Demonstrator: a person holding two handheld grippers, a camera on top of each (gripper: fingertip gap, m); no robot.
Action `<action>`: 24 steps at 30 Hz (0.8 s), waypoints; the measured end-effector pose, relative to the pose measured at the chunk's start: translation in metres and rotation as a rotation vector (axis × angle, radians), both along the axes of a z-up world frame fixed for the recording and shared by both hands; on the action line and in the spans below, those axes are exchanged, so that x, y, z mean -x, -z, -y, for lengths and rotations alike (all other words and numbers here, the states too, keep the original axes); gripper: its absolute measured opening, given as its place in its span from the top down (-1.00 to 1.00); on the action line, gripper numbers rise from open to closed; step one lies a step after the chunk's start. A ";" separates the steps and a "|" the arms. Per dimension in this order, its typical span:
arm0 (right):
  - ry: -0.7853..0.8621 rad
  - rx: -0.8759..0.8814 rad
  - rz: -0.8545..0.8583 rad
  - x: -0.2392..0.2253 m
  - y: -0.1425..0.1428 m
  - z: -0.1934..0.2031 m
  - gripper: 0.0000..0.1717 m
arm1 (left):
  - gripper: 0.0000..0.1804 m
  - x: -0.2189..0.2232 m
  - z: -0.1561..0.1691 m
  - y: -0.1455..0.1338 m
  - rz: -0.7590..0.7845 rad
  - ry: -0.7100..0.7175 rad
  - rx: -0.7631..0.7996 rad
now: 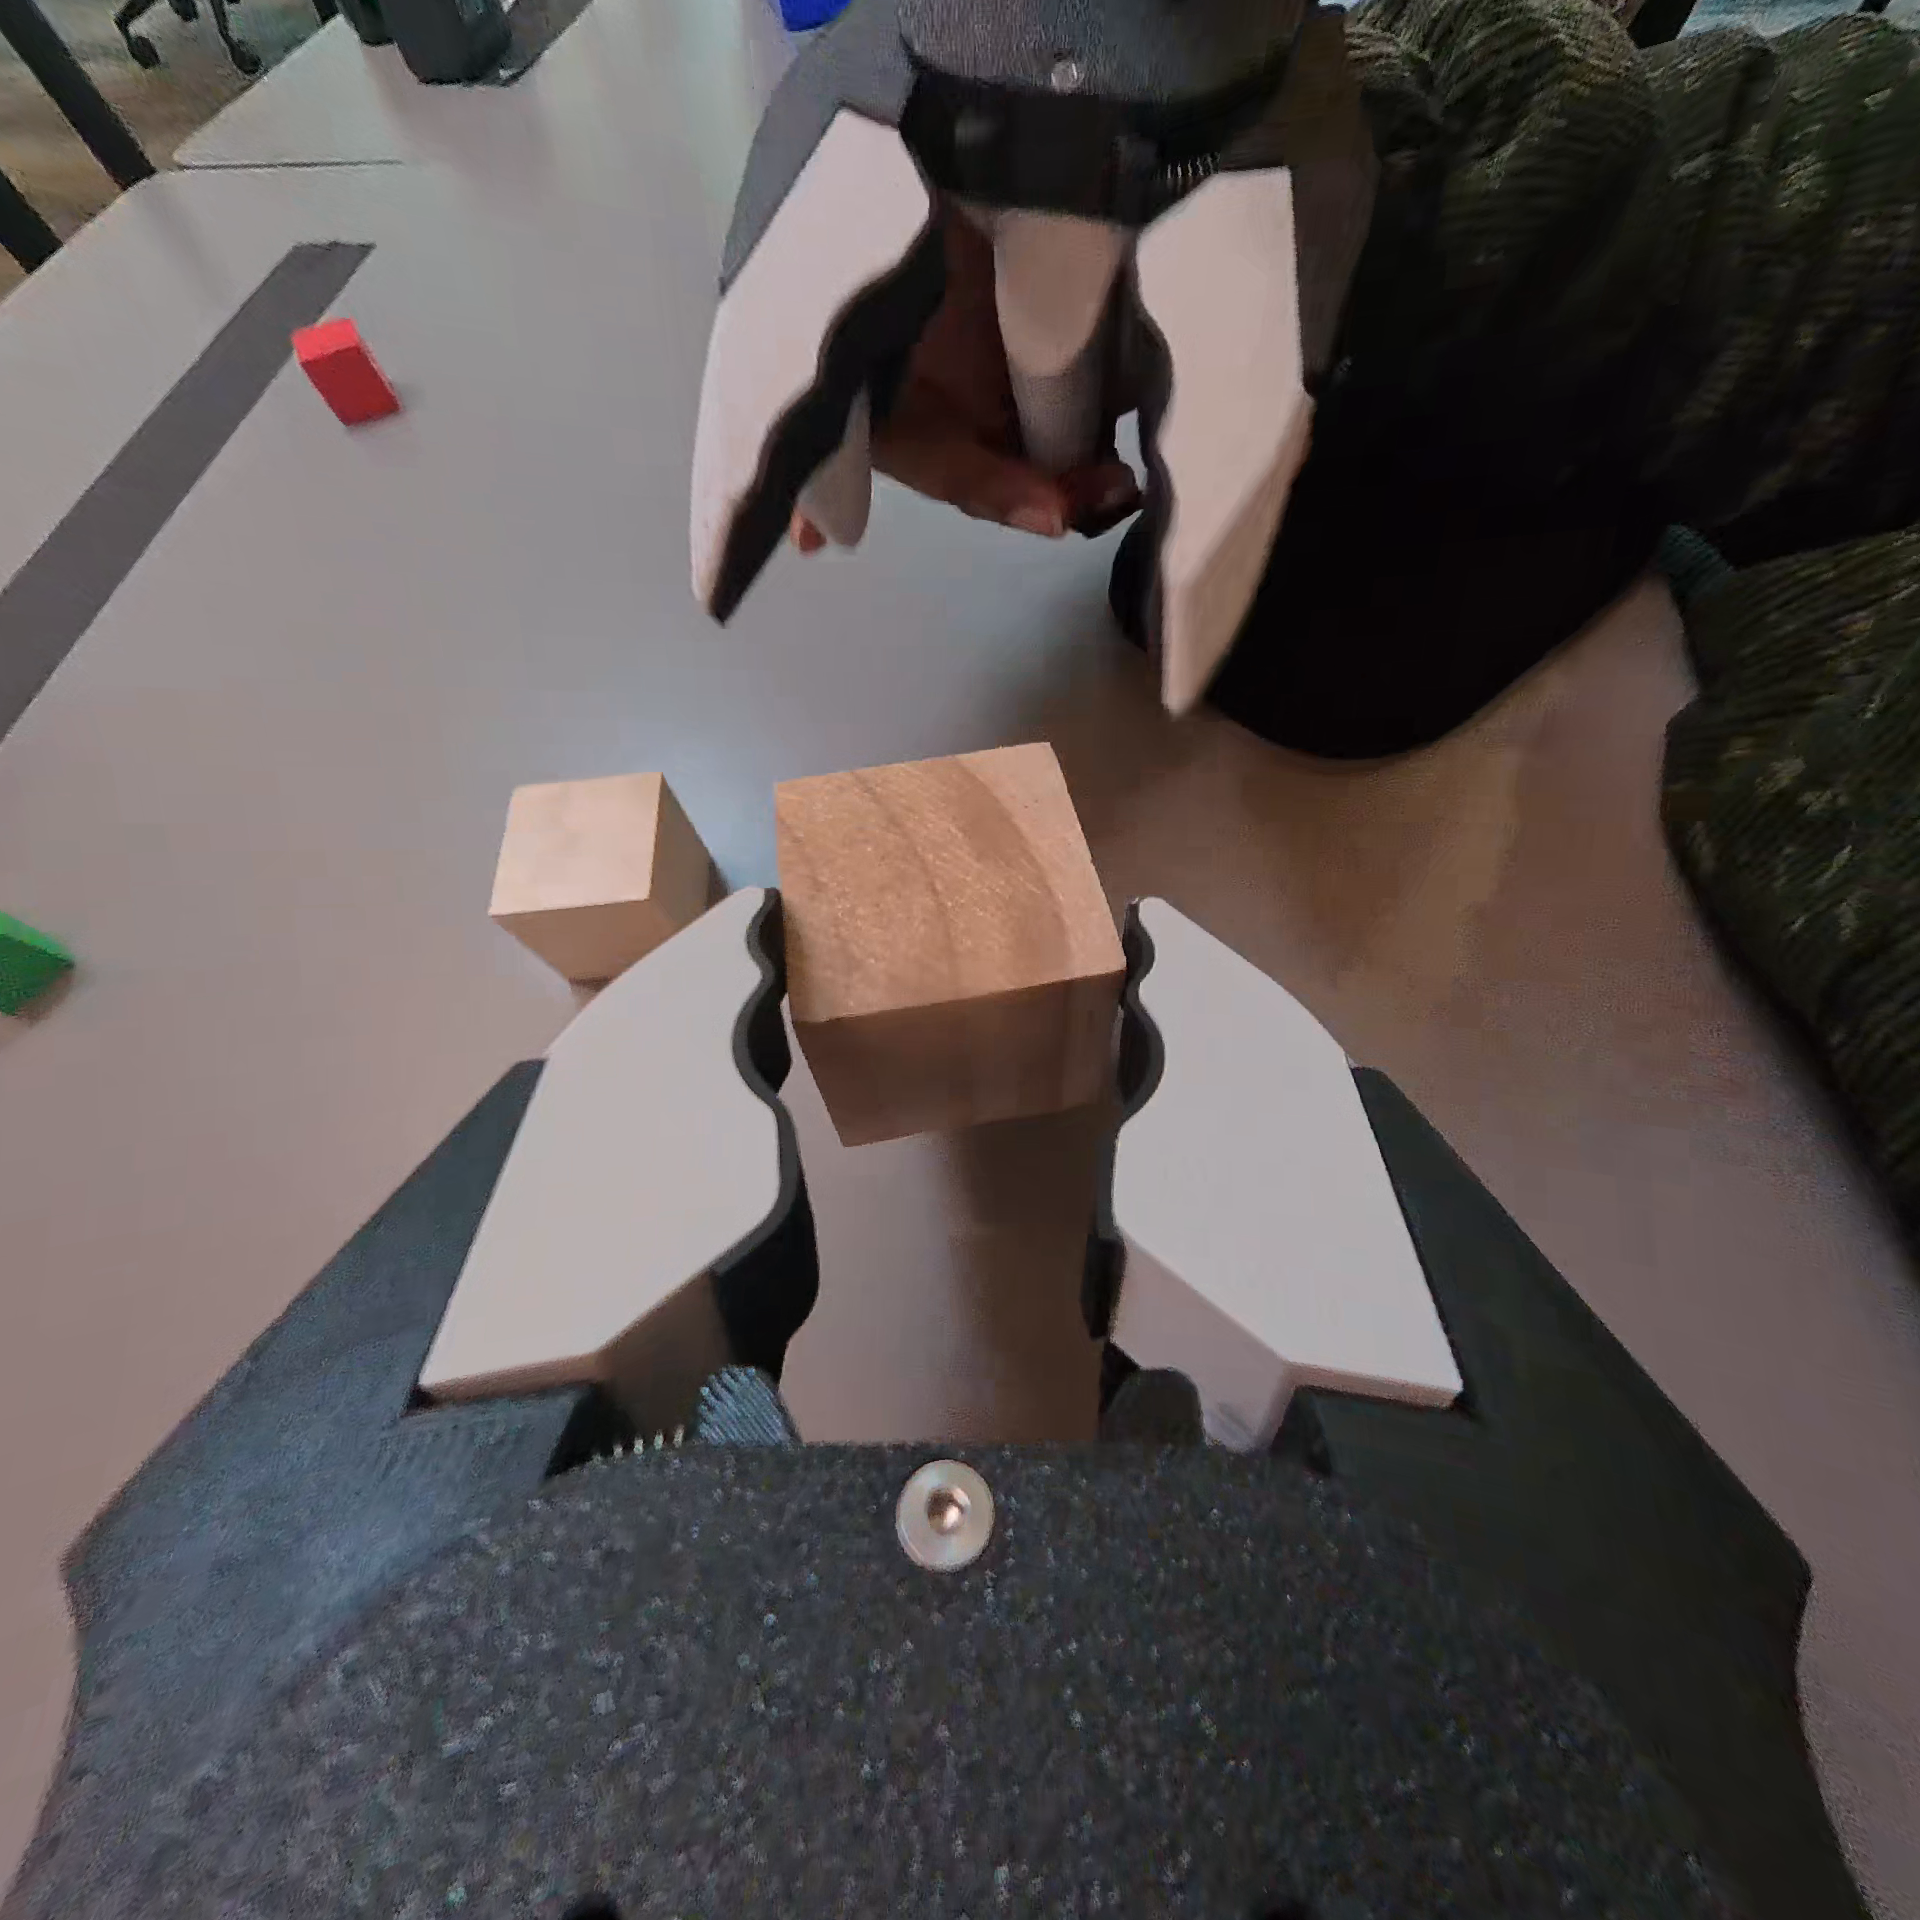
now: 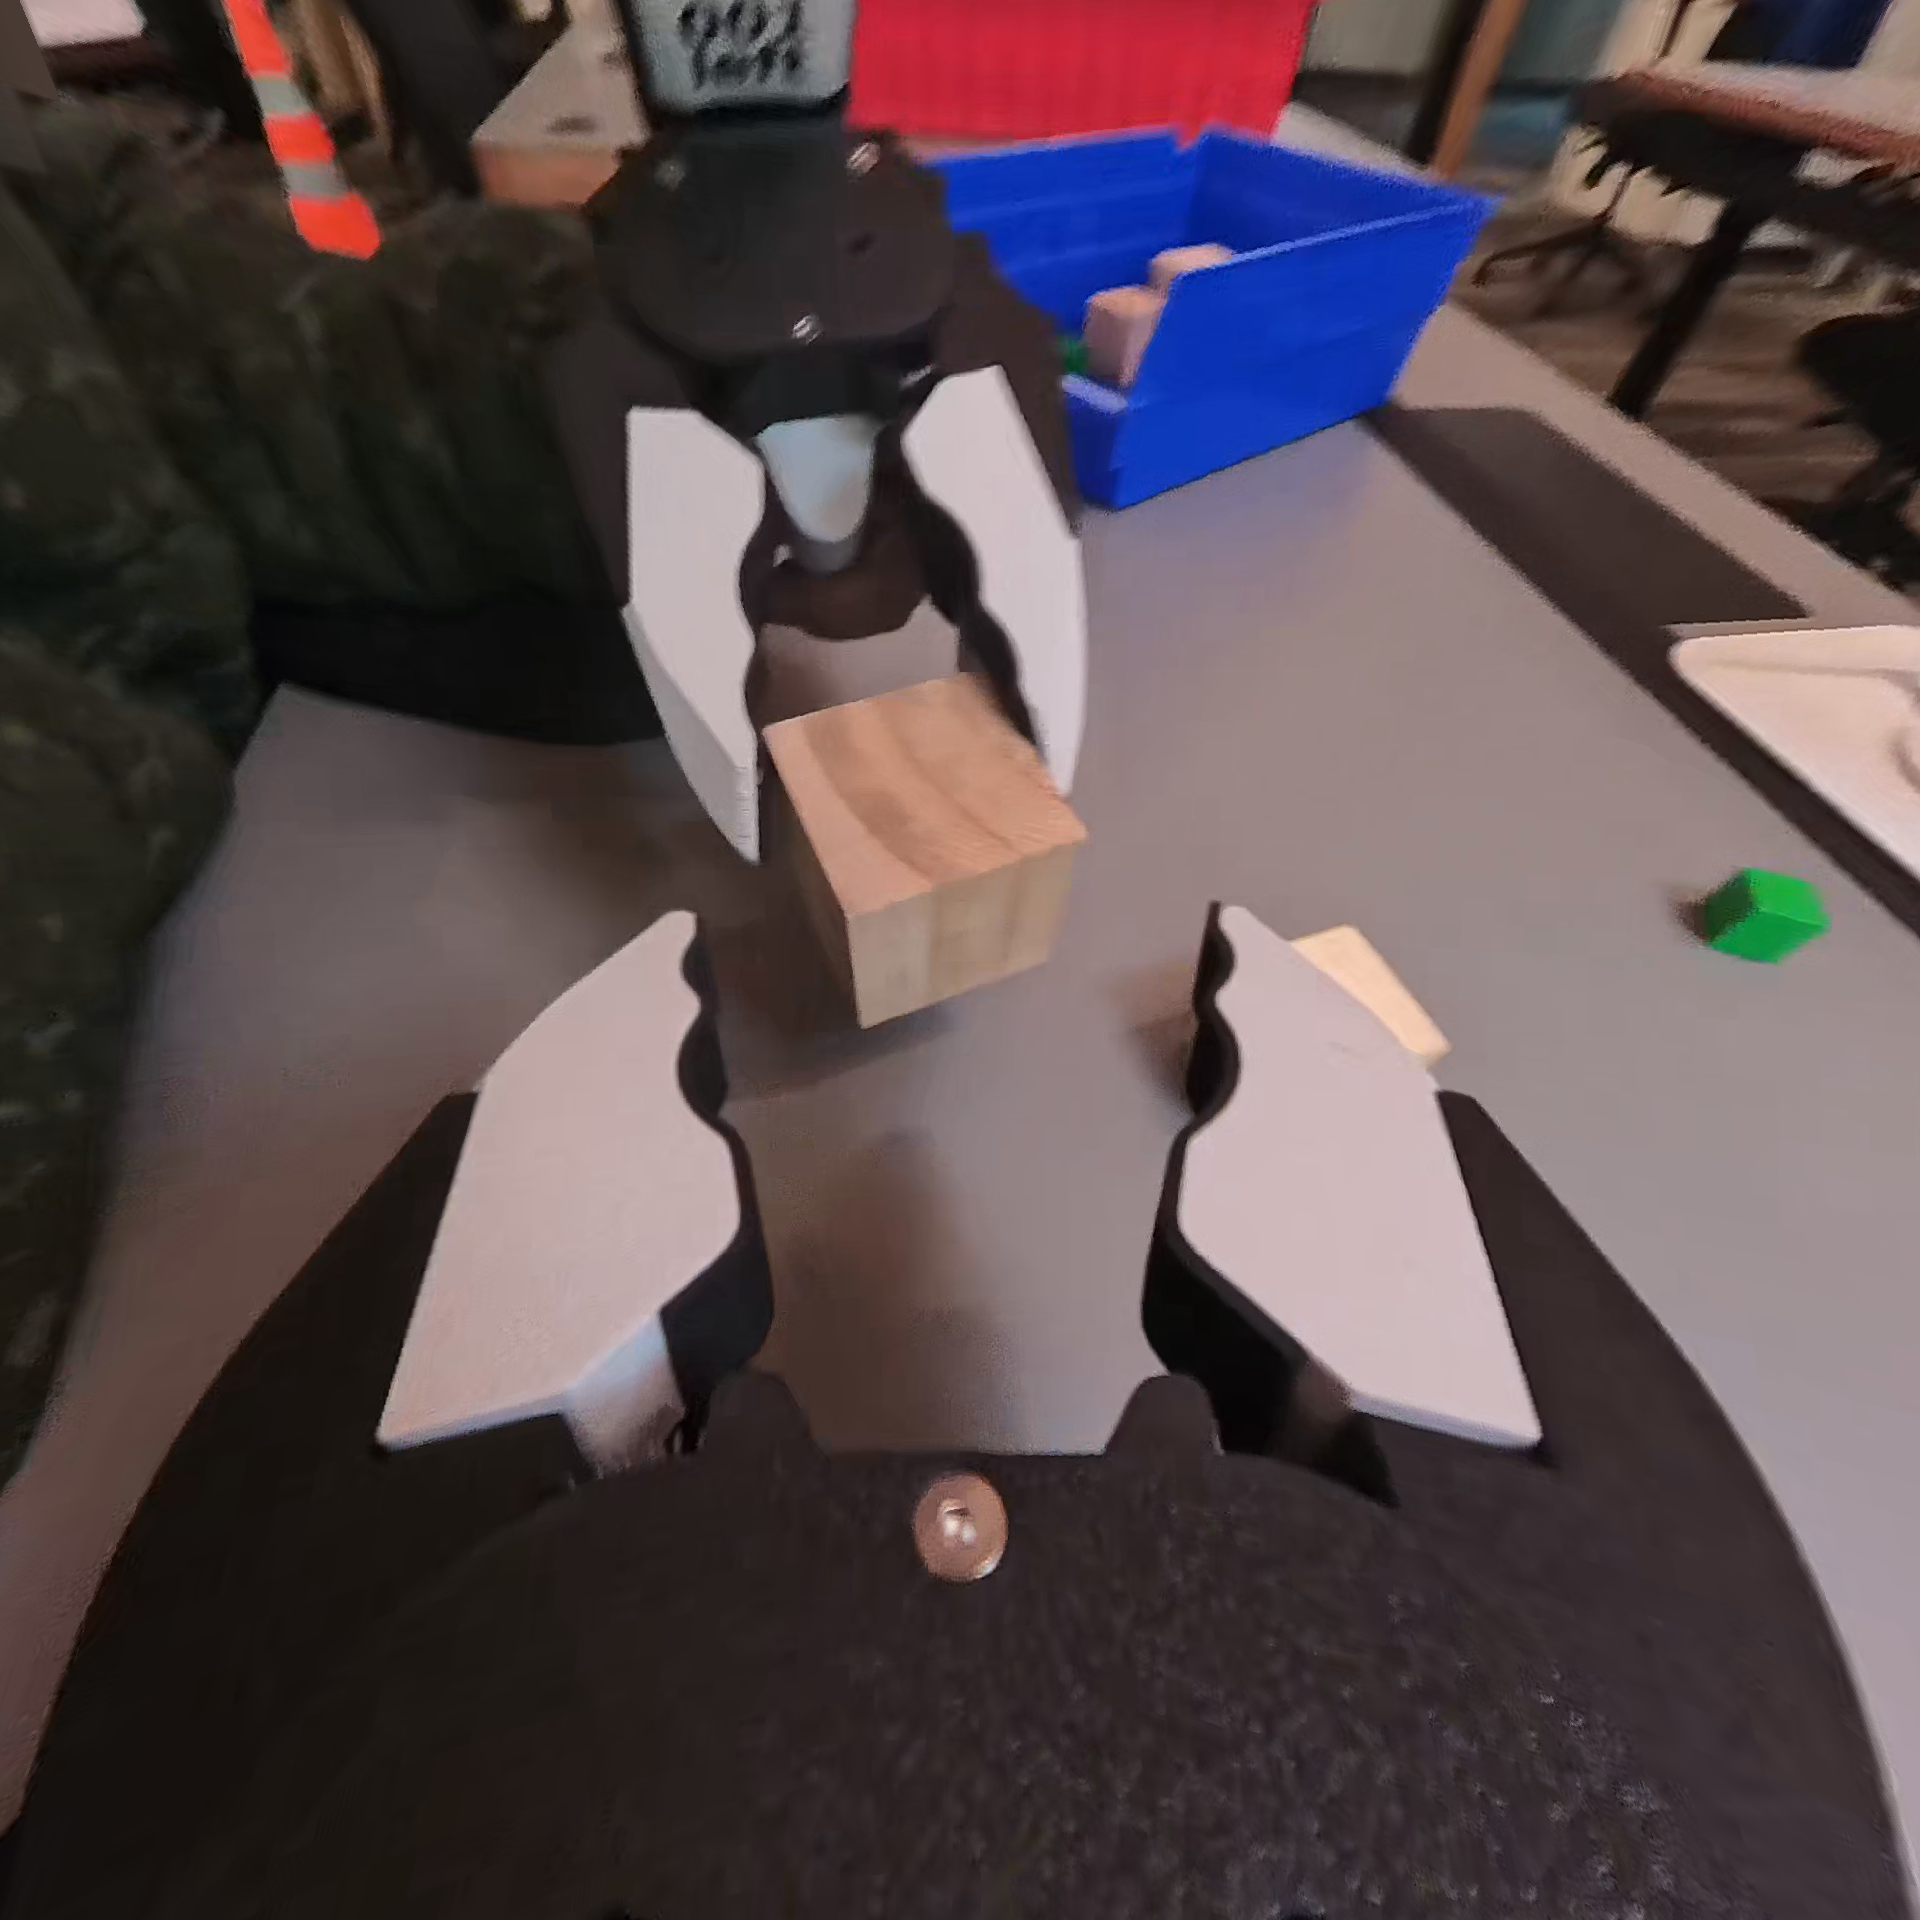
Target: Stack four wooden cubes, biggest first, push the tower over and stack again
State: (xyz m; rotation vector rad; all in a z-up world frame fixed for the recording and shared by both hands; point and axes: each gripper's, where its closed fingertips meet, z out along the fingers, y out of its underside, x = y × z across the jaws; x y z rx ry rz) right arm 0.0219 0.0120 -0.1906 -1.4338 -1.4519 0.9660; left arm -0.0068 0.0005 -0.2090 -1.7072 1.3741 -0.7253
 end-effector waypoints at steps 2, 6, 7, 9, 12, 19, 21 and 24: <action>-0.045 -0.015 0.059 0.010 0.010 0.013 -0.13 | 0.32 -0.003 0.004 0.002 -0.012 0.024 -0.006; -0.099 -0.043 0.179 0.028 0.031 0.029 0.05 | 0.32 -0.012 0.018 0.003 -0.018 0.106 -0.030; -0.107 -0.058 0.210 0.028 0.036 0.031 0.26 | 0.32 -0.015 0.023 0.002 -0.013 0.132 -0.036; -0.120 -0.079 0.203 0.027 0.035 0.032 0.27 | 0.32 -0.015 0.028 0.000 -0.001 0.158 -0.051; -0.103 -0.090 0.188 0.022 0.027 0.028 0.27 | 0.34 -0.011 0.026 -0.012 0.072 0.149 -0.034; 0.074 -0.035 0.232 -0.028 0.025 -0.028 0.27 | 0.70 0.065 -0.056 -0.068 0.475 -0.292 -0.097; 0.085 -0.003 0.279 -0.041 0.032 -0.039 0.27 | 0.93 0.093 -0.073 -0.075 0.538 -0.422 -0.167; 0.069 0.017 0.340 -0.047 0.044 -0.048 0.27 | 1.00 0.138 -0.096 -0.084 0.609 -0.636 -0.252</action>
